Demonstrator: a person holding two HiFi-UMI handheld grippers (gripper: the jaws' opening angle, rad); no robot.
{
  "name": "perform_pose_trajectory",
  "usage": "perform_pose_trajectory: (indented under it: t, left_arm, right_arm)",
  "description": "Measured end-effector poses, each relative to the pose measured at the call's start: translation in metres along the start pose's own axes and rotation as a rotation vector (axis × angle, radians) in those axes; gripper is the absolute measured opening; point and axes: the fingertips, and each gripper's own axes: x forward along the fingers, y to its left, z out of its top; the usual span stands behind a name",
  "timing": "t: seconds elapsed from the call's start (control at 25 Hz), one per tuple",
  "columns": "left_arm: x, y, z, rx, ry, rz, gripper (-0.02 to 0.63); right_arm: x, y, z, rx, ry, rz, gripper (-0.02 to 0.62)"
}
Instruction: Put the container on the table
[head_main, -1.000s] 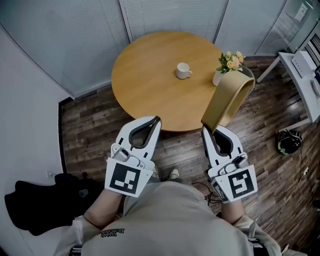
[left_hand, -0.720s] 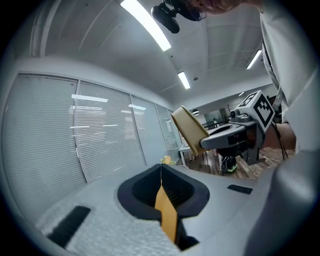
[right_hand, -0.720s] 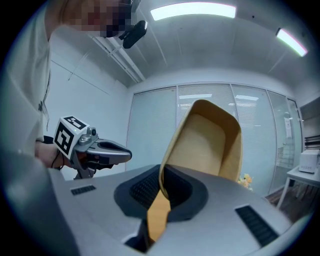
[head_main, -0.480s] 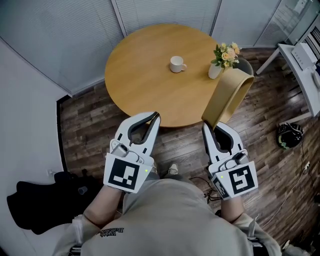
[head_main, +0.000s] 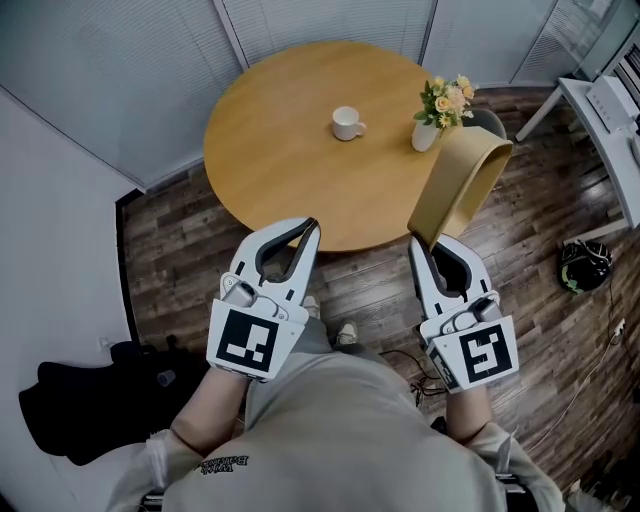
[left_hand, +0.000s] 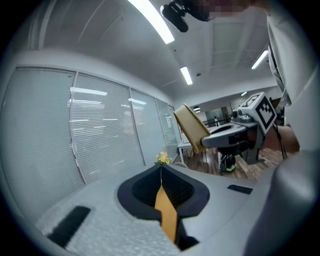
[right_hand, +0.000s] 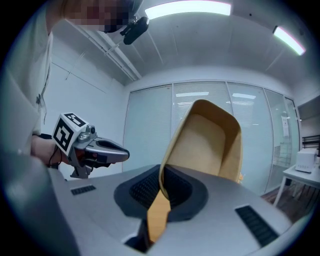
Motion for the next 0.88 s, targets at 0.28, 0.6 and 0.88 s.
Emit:
perform_pose_trajectory:
  t: [0.28,0.6,0.88]
  left_arm:
    - [0.018,0.003,-0.008,0.023,0.005,-0.027,0.021]
    - [0.047,0.029,-0.012,0.030,-0.007,-0.064,0.021]
    - [0.077,0.057,-0.016,0.016,-0.017,-0.096,0.021]
  right_arm:
    - [0.009,-0.011,-0.004,0.022,0.001,-0.014,0.034]
    - [0.041,-0.026,-0.005,0.021,0.002,-0.044,0.034]
    - [0.075,-0.040,-0.008,0.018,0.034,-0.069,0.034]
